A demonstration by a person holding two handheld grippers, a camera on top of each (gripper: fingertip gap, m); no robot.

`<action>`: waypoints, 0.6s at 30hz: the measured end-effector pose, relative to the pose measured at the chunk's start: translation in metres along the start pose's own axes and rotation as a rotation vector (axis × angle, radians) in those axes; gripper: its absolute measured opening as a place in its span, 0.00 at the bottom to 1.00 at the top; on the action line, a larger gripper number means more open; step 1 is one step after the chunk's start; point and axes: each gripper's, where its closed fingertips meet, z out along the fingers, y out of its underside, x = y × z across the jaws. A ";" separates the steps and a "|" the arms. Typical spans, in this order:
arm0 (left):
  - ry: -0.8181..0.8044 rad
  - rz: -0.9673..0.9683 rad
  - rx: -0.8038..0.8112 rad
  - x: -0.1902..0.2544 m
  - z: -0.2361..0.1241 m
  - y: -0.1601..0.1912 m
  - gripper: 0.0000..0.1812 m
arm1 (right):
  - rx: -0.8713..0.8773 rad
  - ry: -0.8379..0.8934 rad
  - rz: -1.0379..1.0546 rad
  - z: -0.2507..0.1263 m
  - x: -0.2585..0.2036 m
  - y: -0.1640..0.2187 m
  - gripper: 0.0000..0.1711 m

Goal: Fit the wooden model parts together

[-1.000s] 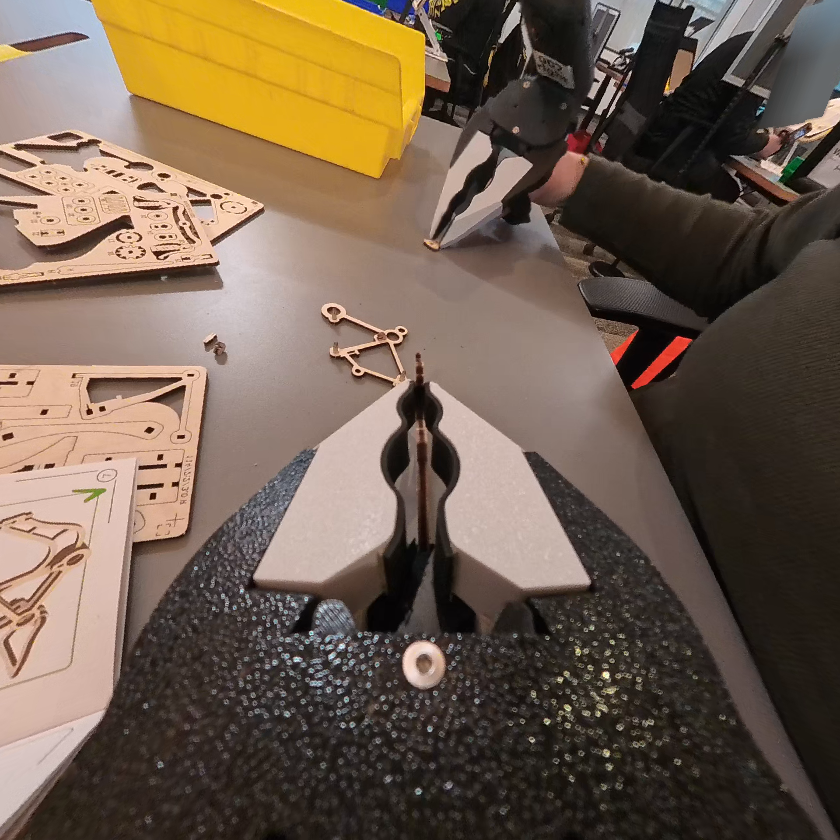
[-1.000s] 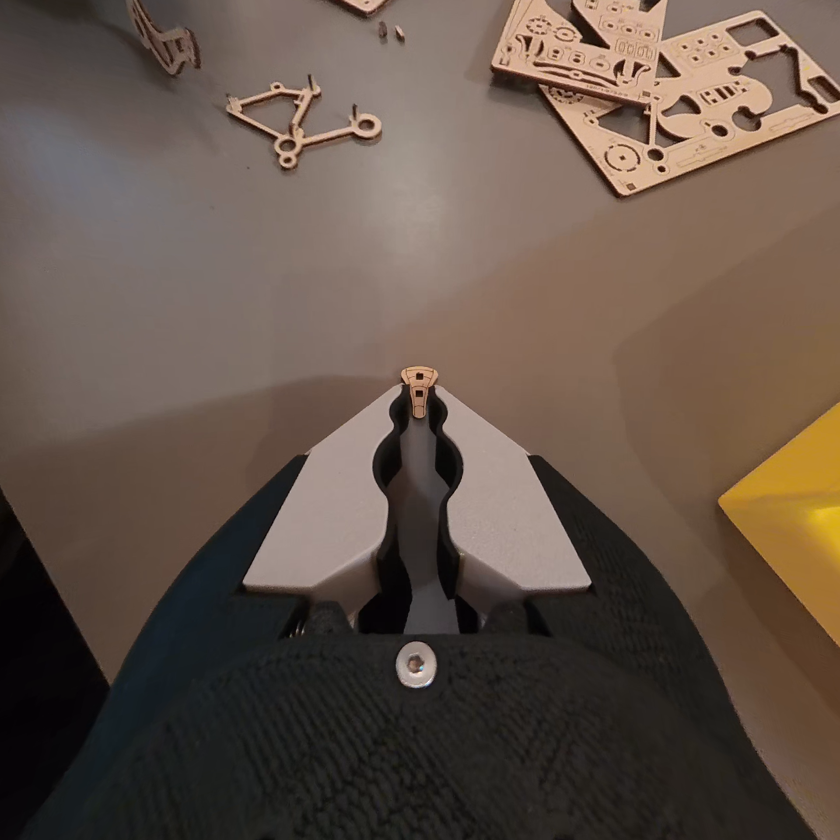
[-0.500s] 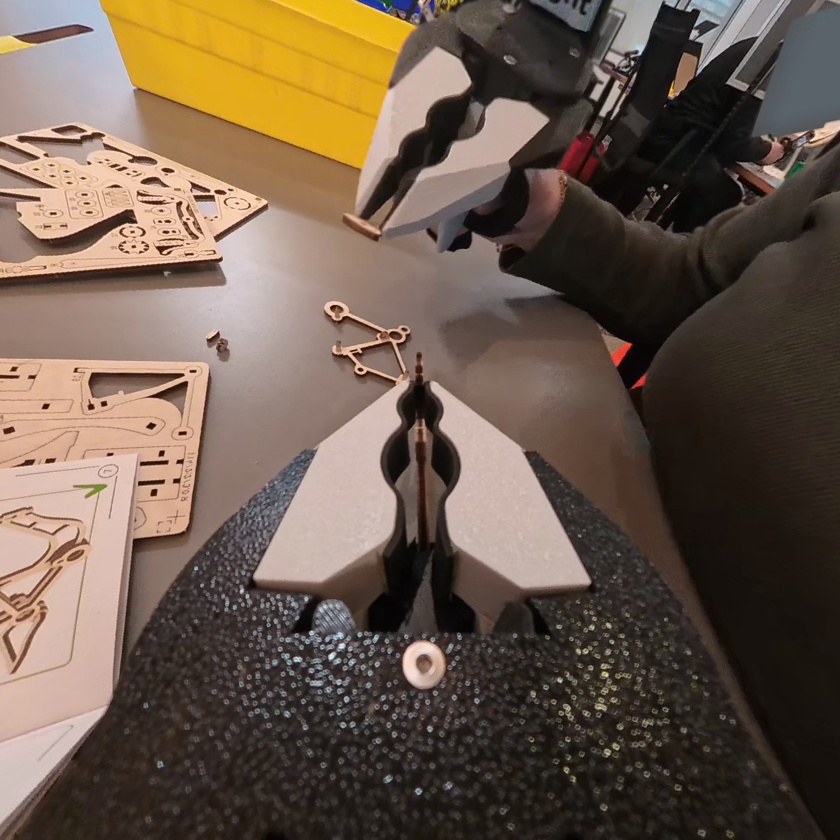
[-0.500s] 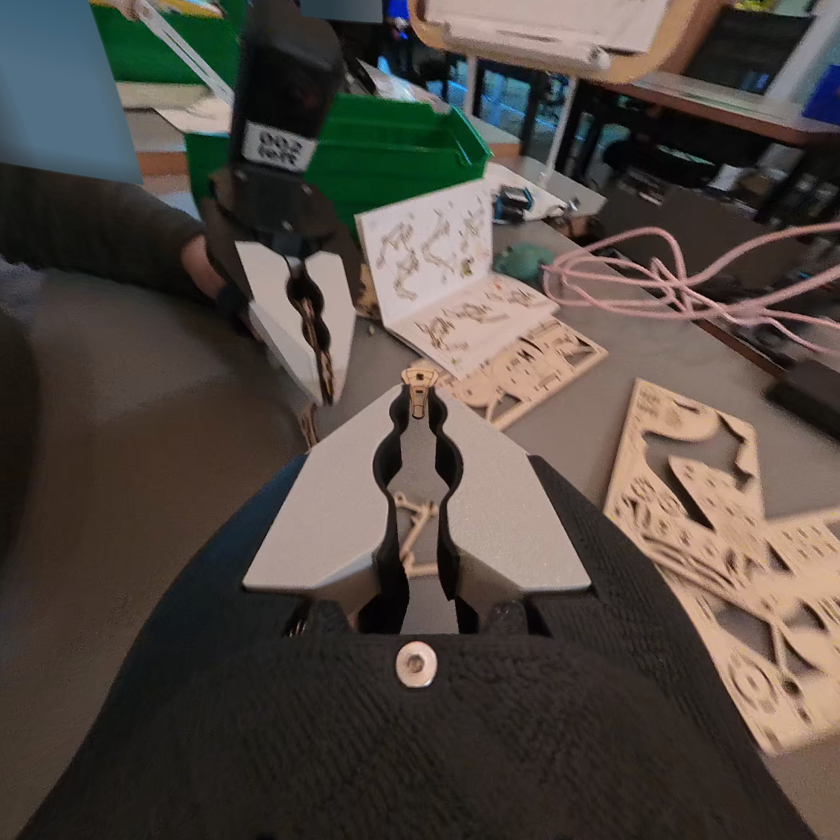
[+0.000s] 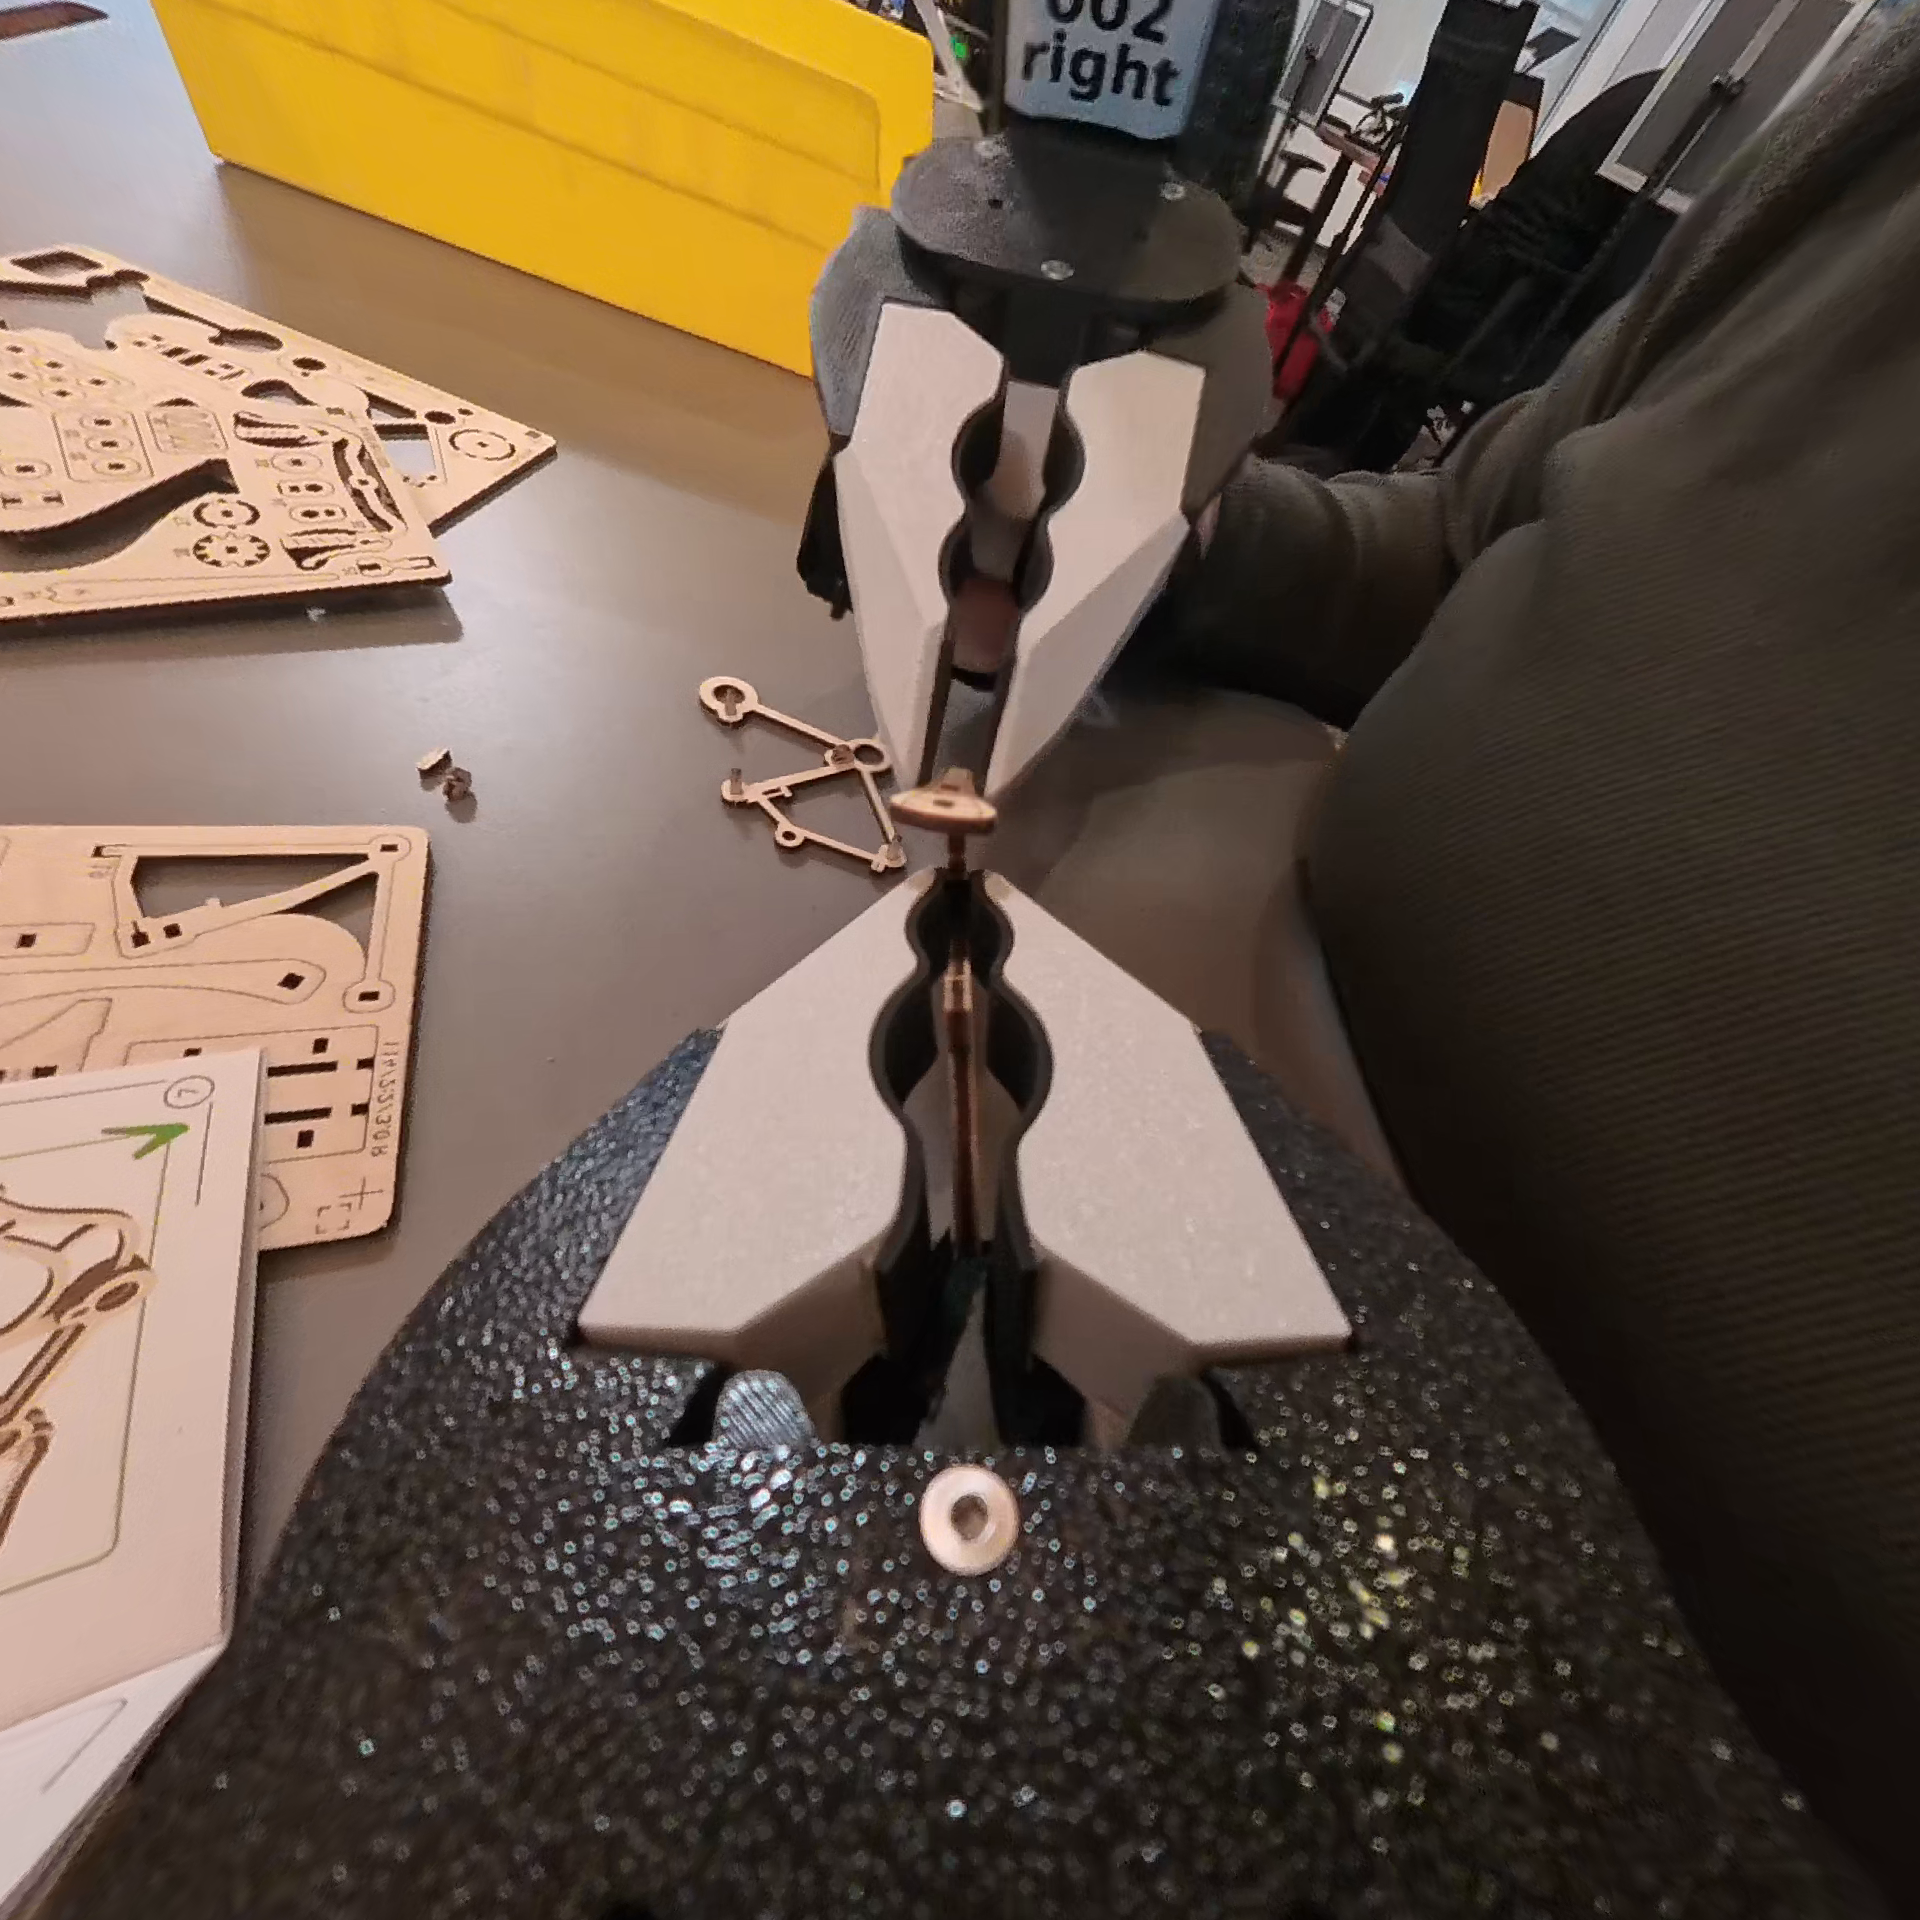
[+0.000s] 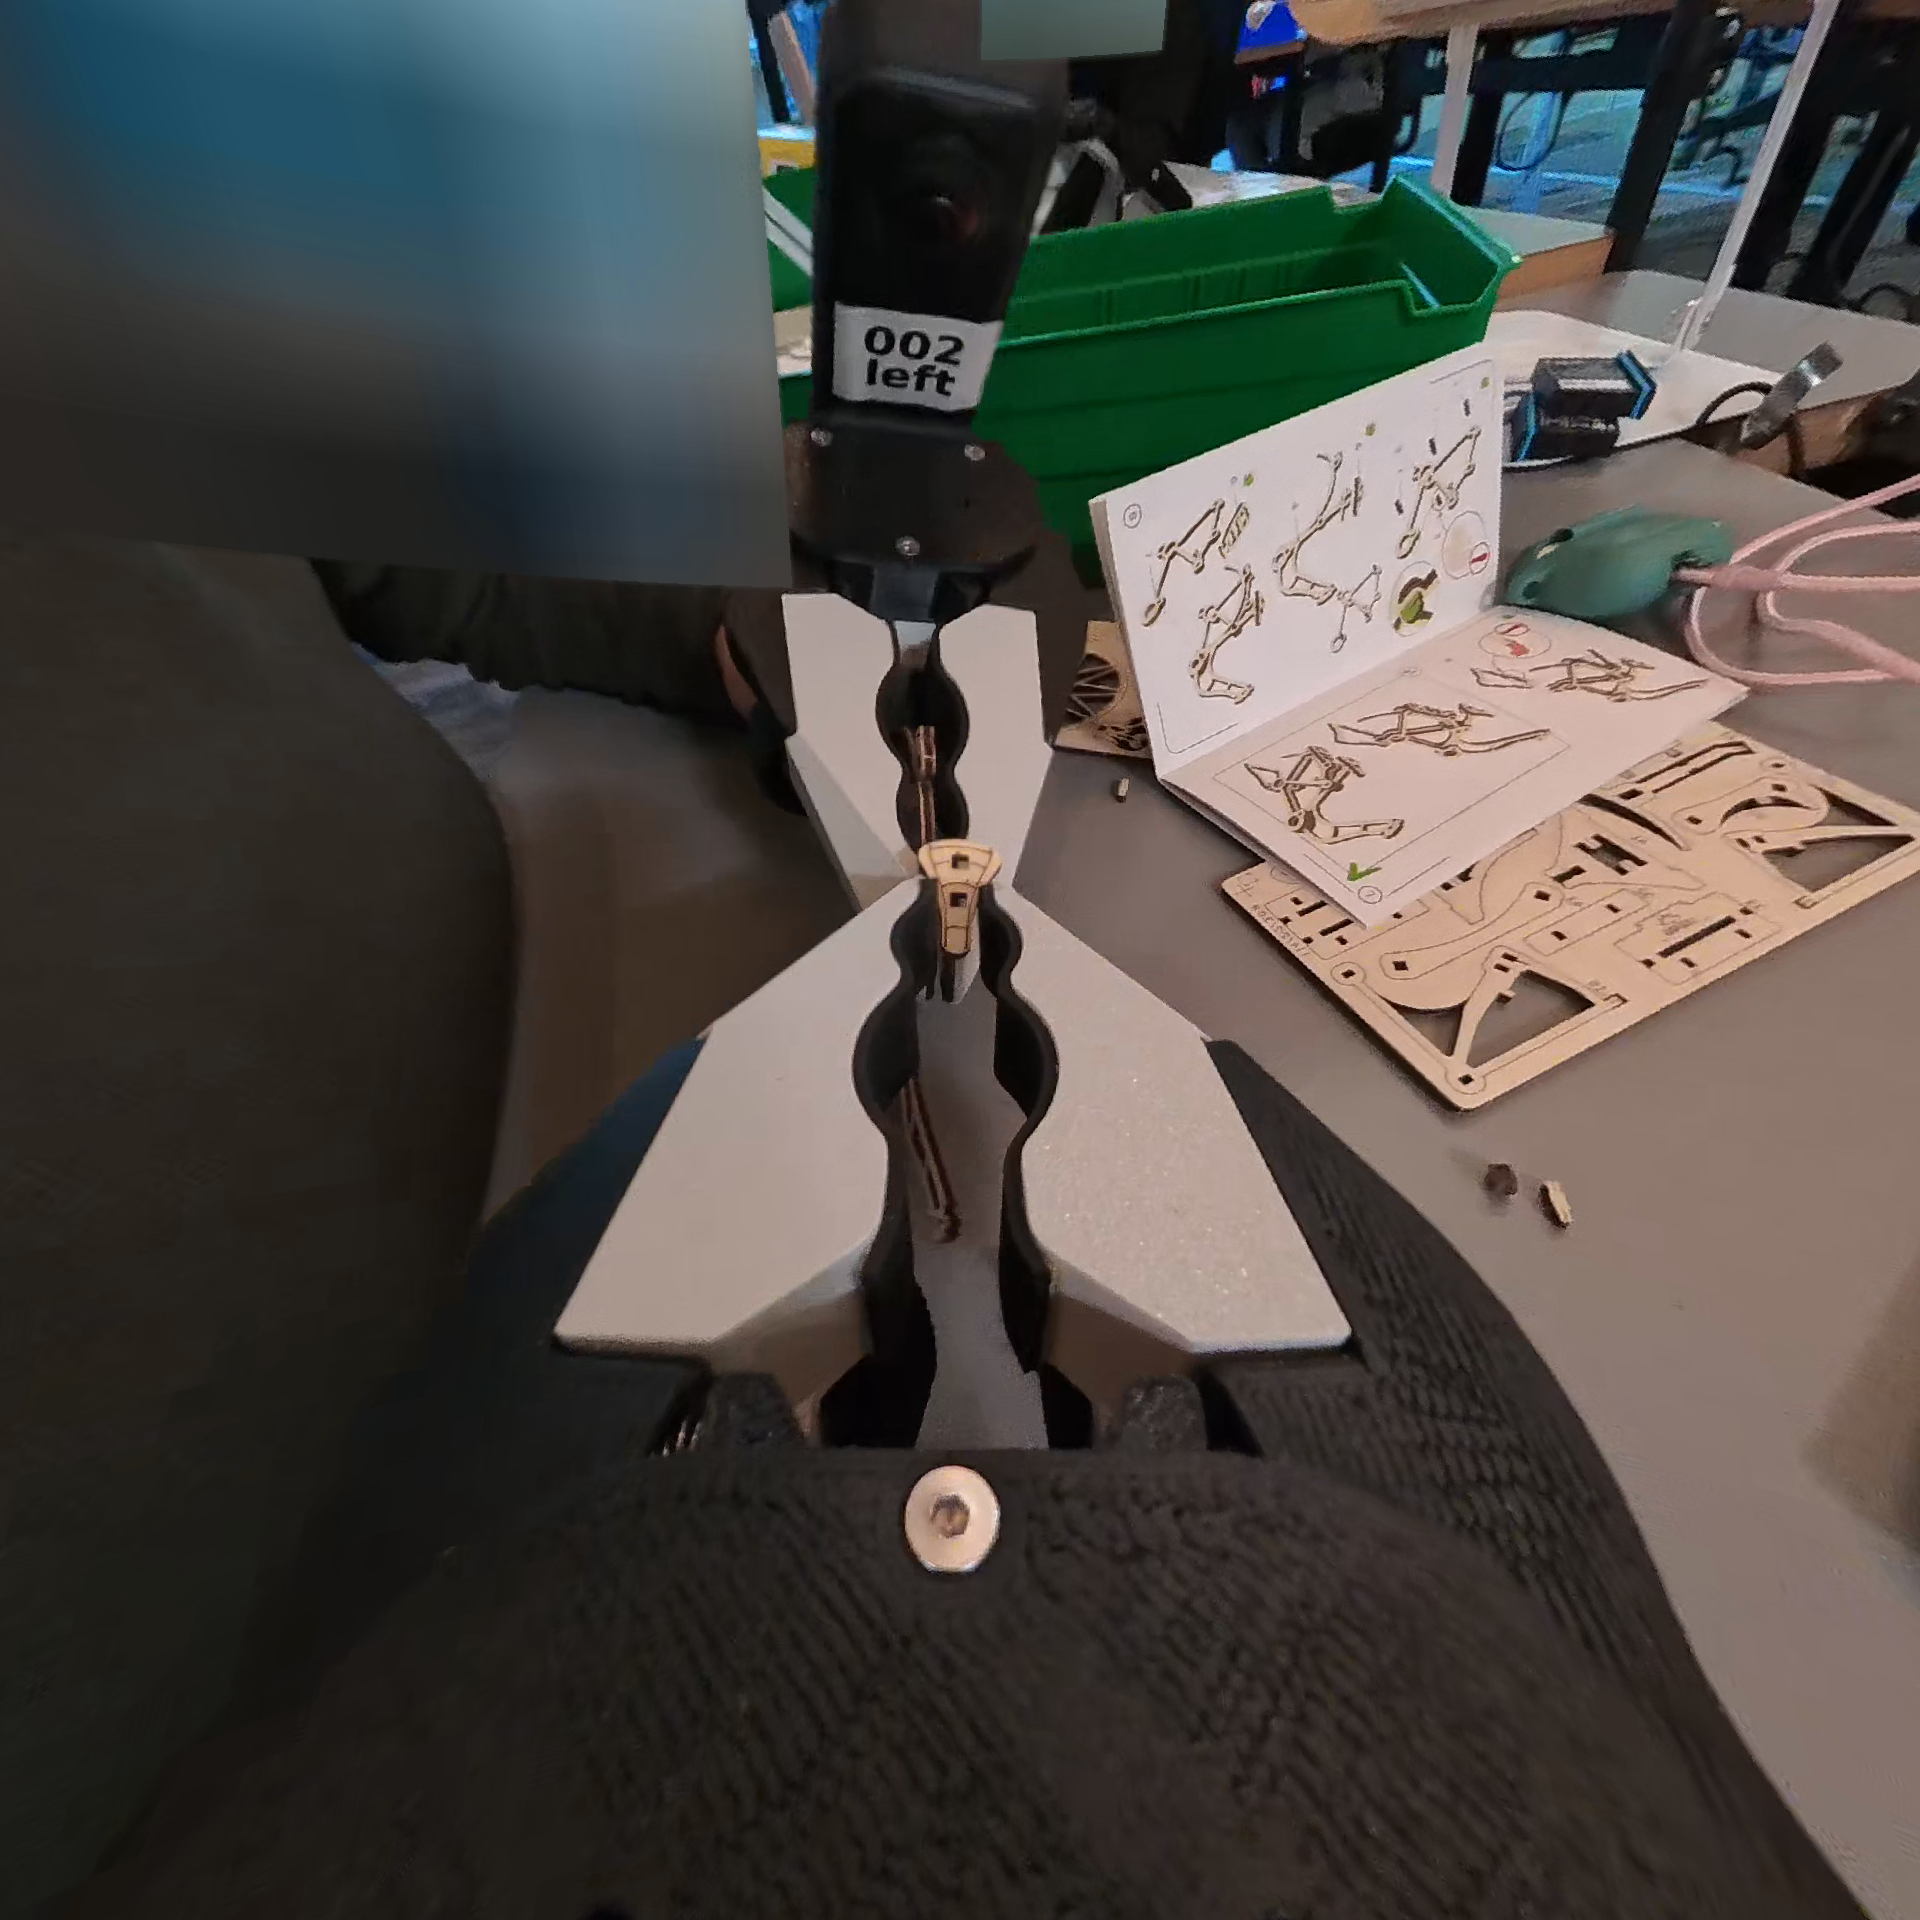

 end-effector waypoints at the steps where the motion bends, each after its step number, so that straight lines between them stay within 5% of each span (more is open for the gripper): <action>1: -0.004 0.009 0.000 0.000 0.000 0.000 0.00 | 0.005 -0.010 0.017 -0.001 -0.001 0.000 0.03; 18: -0.037 0.119 0.001 0.006 0.000 0.000 0.00 | -0.015 -0.063 0.065 -0.002 -0.011 0.002 0.03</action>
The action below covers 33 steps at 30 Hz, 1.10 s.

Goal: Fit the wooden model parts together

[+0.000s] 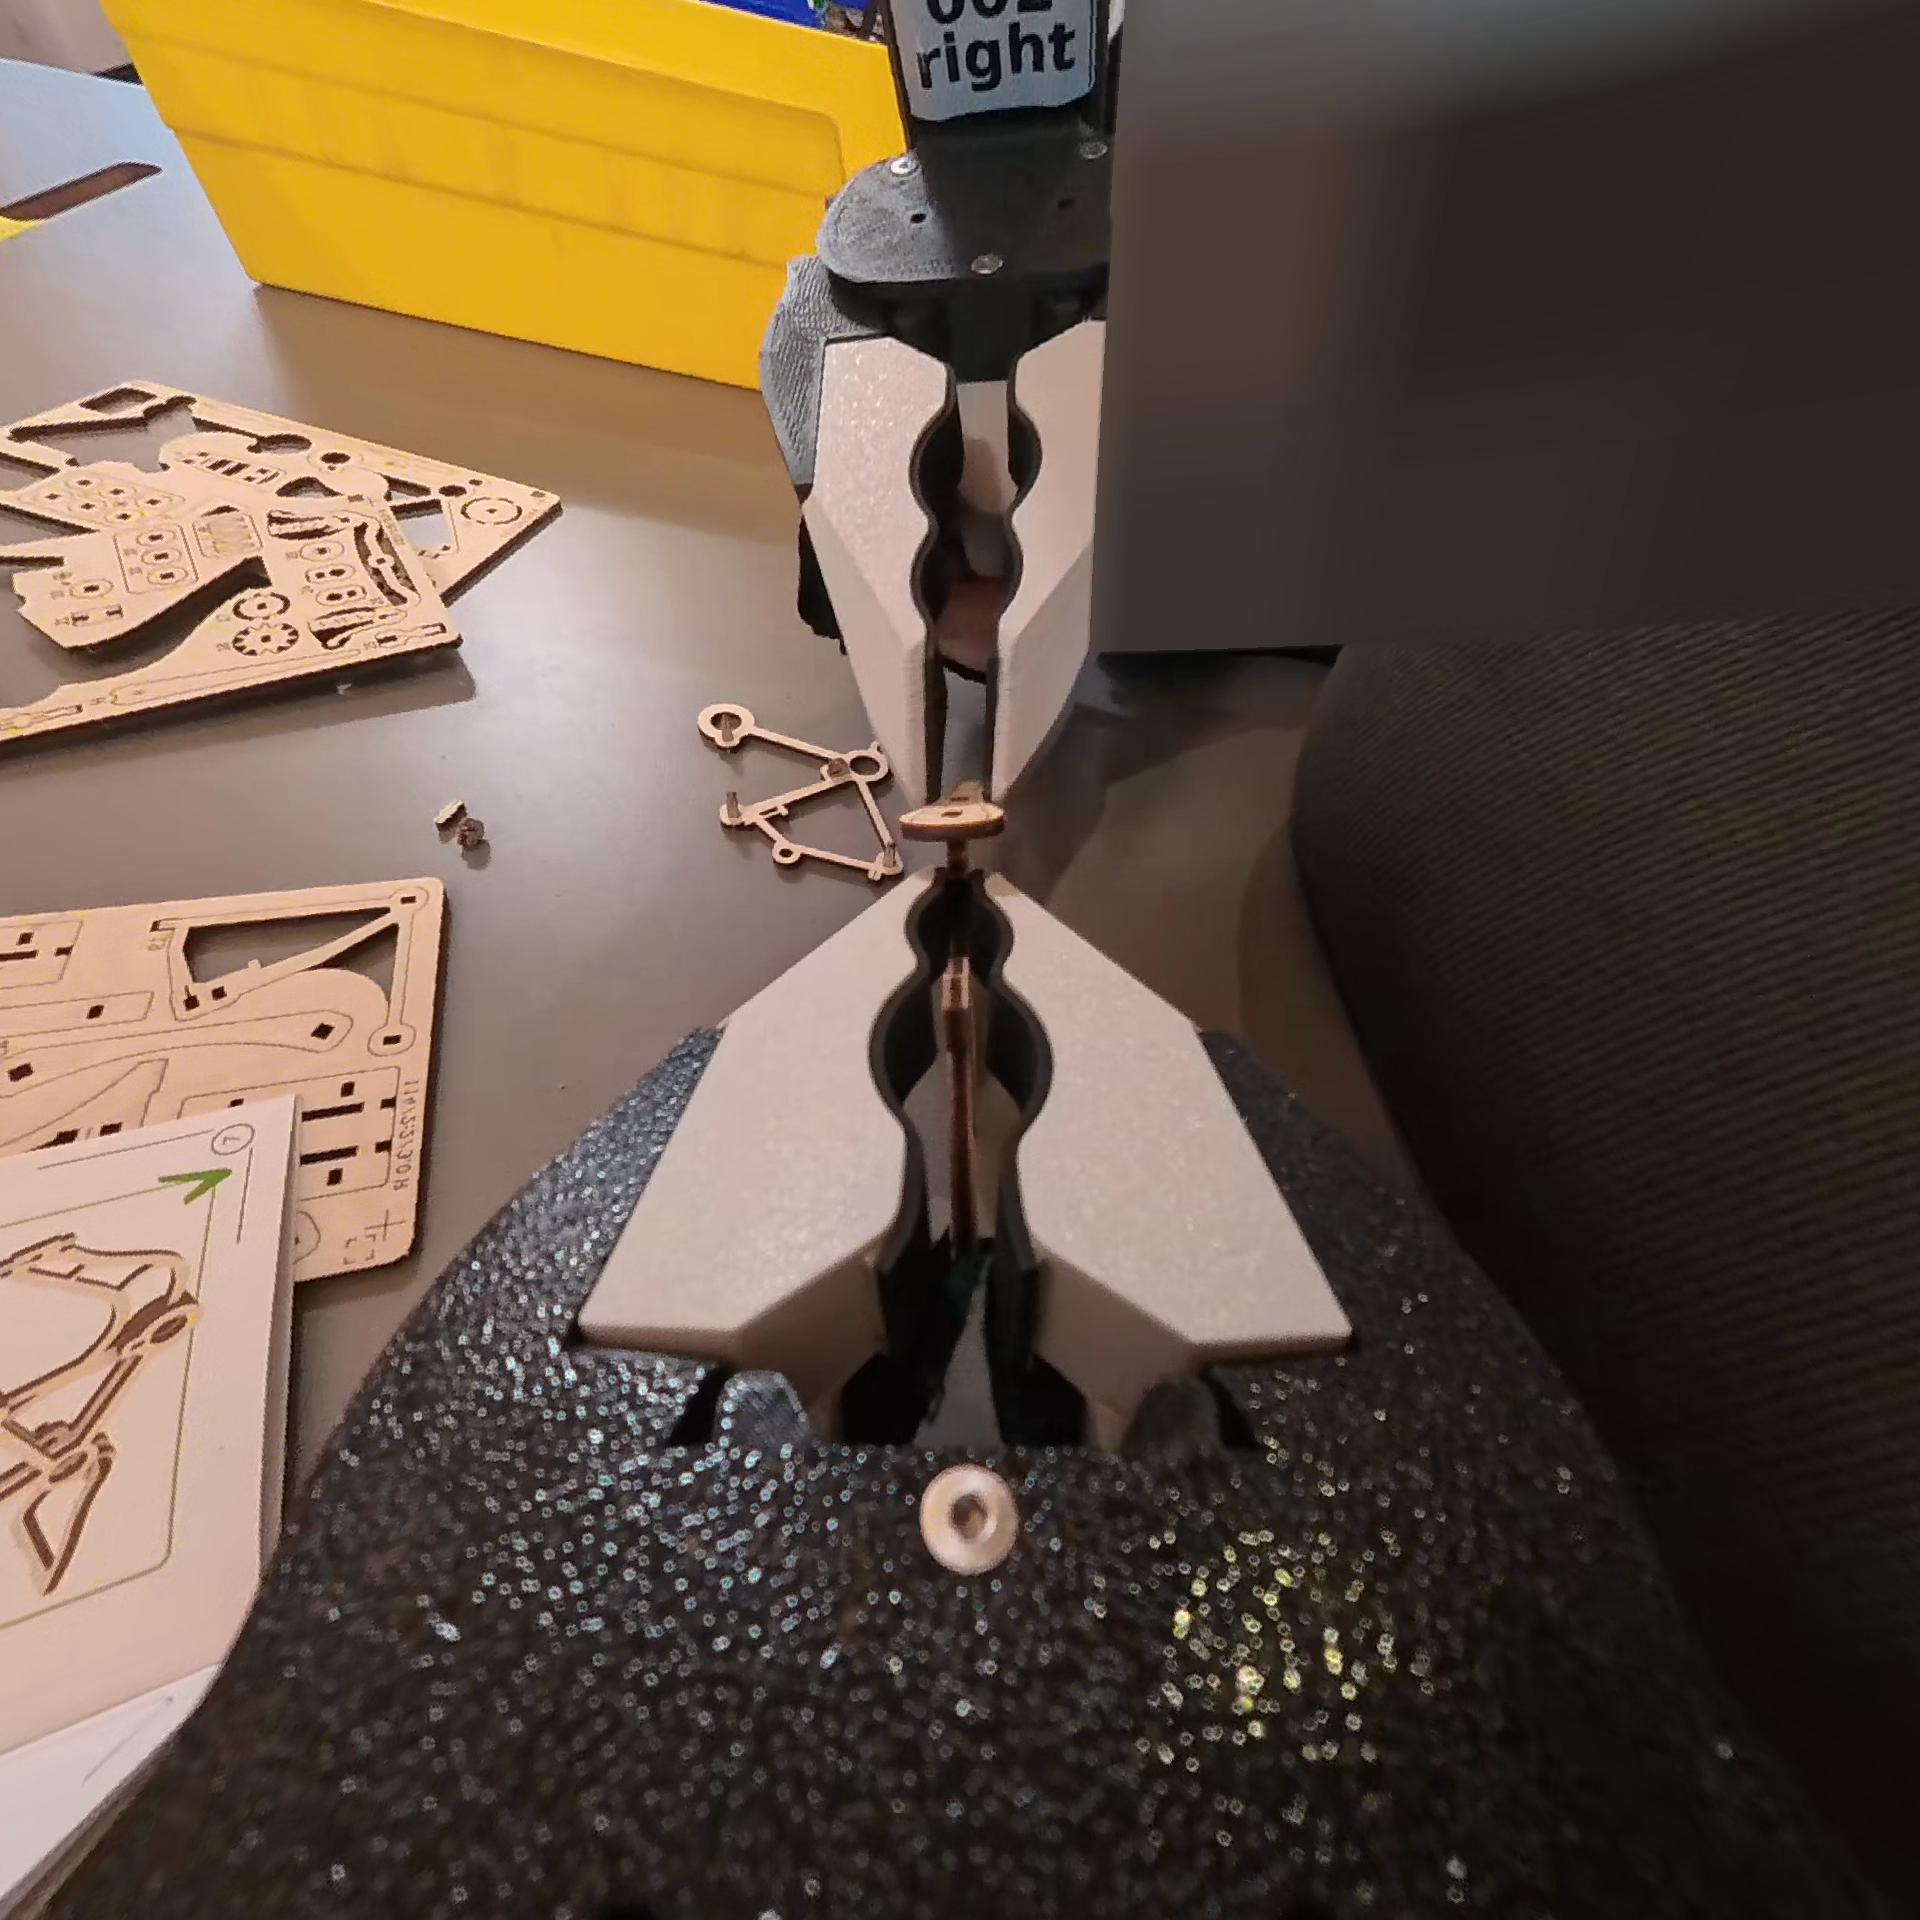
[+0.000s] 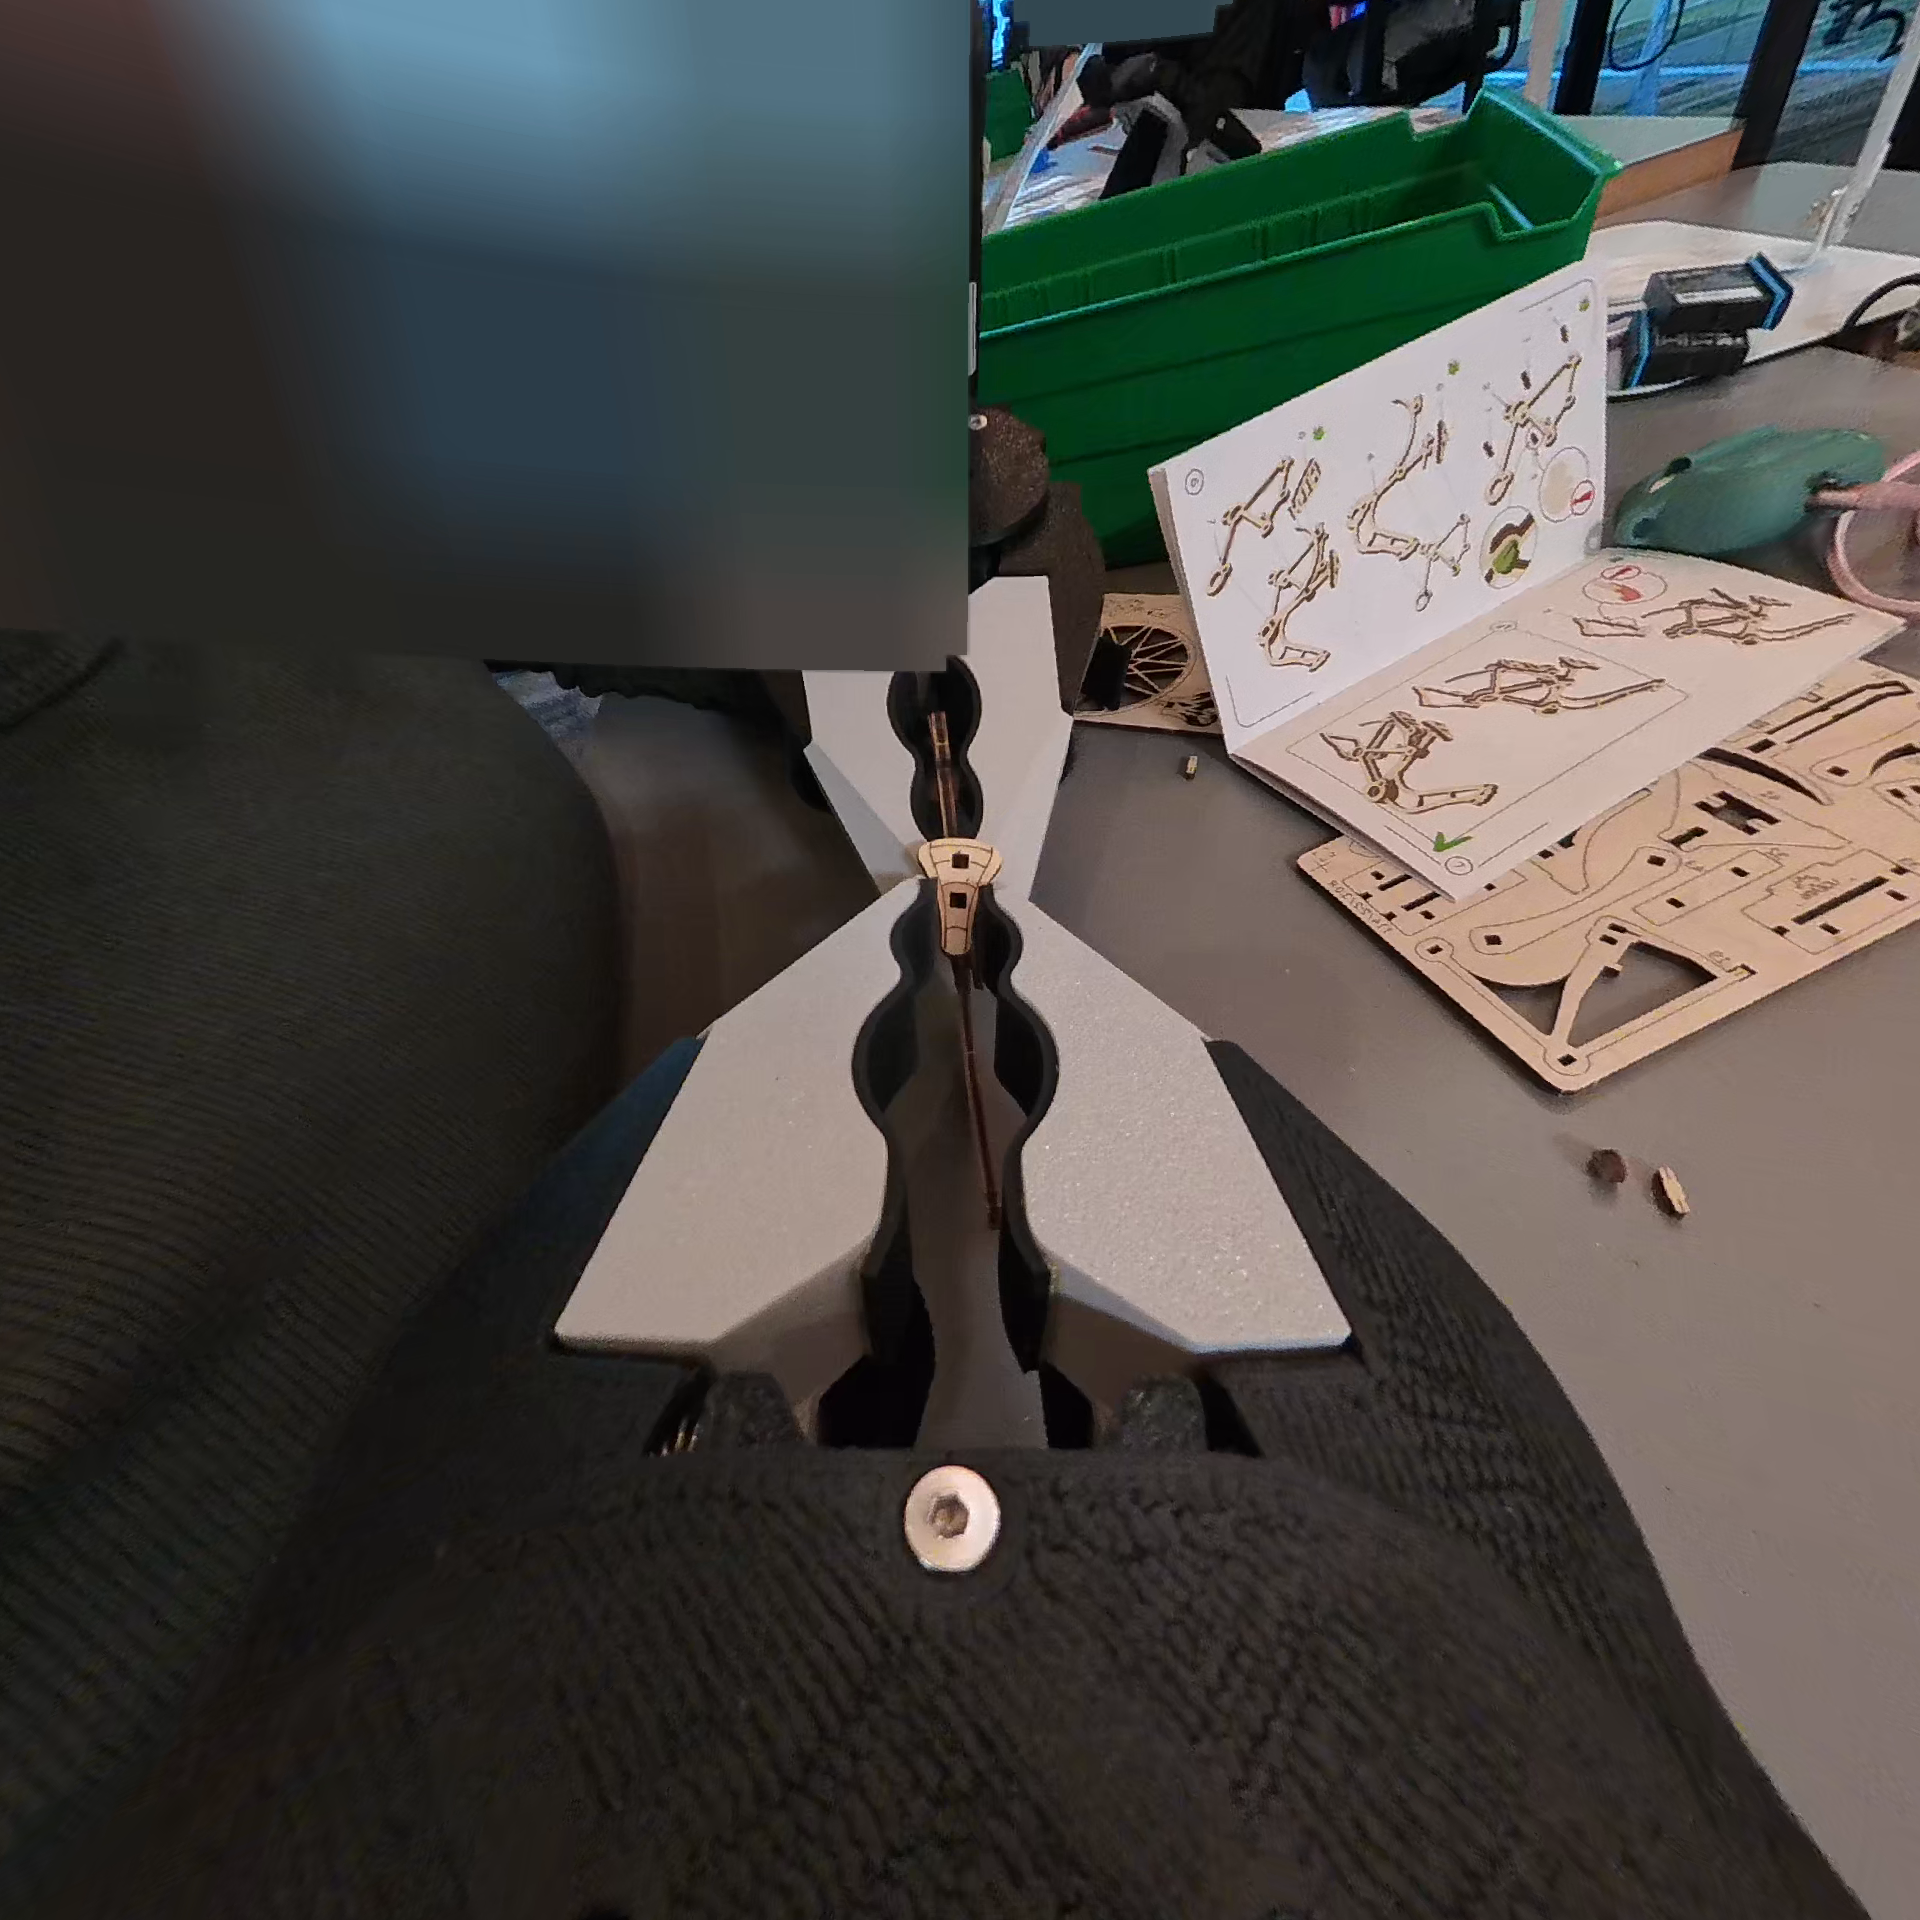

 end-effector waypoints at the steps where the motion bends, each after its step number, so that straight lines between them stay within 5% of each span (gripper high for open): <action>1: -0.003 0.003 0.000 0.000 0.000 0.000 0.00 | 0.002 0.015 -0.009 -0.002 0.002 -0.001 0.03; 4: -0.010 0.016 0.000 0.000 0.000 0.000 0.00 | -0.007 0.170 -0.014 -0.015 0.030 -0.002 0.03; 8: -0.019 0.041 0.001 0.002 0.000 0.000 0.00 | -0.237 0.340 -0.018 -0.017 0.064 0.033 0.03; 13: -0.019 0.042 0.001 0.002 0.000 0.000 0.00 | -0.412 0.316 -0.047 -0.001 0.067 0.061 0.04; 21: -0.010 0.015 0.001 0.000 0.000 0.000 0.00 | -0.391 0.291 -0.025 0.002 0.069 0.055 0.12; 33: -0.005 0.005 0.001 0.000 0.000 0.000 0.00 | -0.437 0.368 -0.105 0.001 0.069 0.061 0.06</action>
